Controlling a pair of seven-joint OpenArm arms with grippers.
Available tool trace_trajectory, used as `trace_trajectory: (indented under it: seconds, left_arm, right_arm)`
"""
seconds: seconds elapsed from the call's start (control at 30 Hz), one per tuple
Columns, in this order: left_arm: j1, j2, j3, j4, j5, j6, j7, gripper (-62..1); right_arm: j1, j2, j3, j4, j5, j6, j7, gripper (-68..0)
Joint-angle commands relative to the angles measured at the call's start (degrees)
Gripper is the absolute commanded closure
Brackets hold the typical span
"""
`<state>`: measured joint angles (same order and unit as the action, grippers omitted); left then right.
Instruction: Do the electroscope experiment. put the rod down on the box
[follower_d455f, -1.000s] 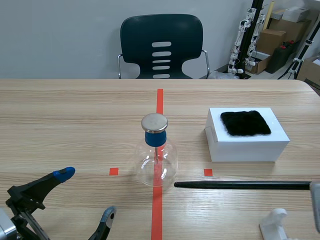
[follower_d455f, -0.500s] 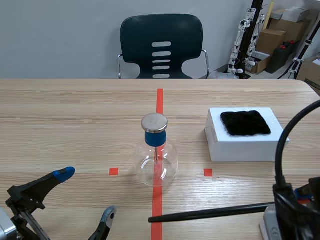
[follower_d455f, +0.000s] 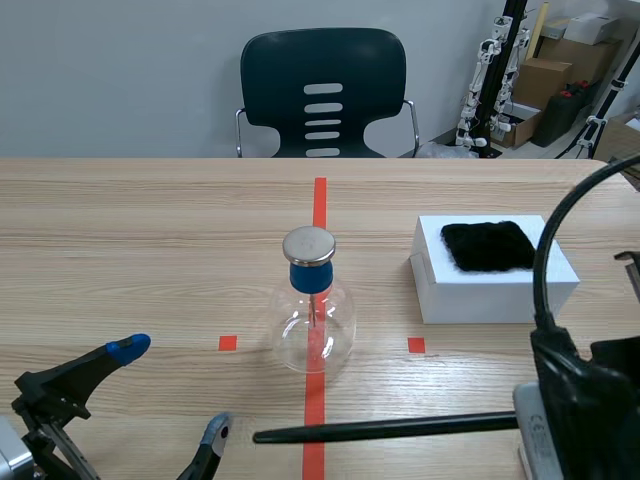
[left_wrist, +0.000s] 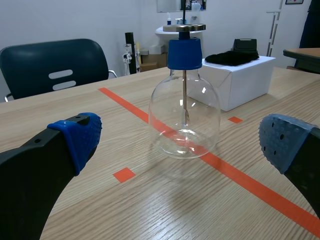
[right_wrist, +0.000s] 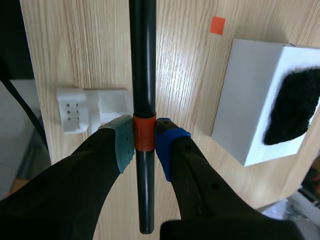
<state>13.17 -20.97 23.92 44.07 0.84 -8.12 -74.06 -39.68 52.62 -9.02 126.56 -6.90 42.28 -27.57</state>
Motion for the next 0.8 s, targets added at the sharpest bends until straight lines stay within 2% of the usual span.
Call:
trace_trajectory:
  seconds: [0.0, 0.27, 0.53, 0.77]
  left_arm:
    - [0.13, -0.02, -0.15, 0.81, -0.22, -0.11, -1.16, -62.3]
    - [0.13, -0.02, -0.15, 0.81, -0.24, -0.11, -1.16, -62.3]
    - [0.13, -0.02, -0.15, 0.81, -0.22, -0.11, -1.16, -62.3]
    - [0.13, -0.02, -0.15, 0.81, -0.22, -0.11, -1.16, -62.3]
  right_arm:
    - [1.03, 0.55, 0.68, -0.59, 1.11, -0.04, -0.92, -1.1]
    - [3.5, 0.52, -0.24, -5.44, 4.81, -0.02, -2.75, -1.1]
    - [10.25, -0.15, -7.54, -8.48, 4.81, -0.07, -7.5, -1.1]
    - [13.77, -2.95, -13.79, -8.9, 4.59, -0.02, -11.85, -1.1]
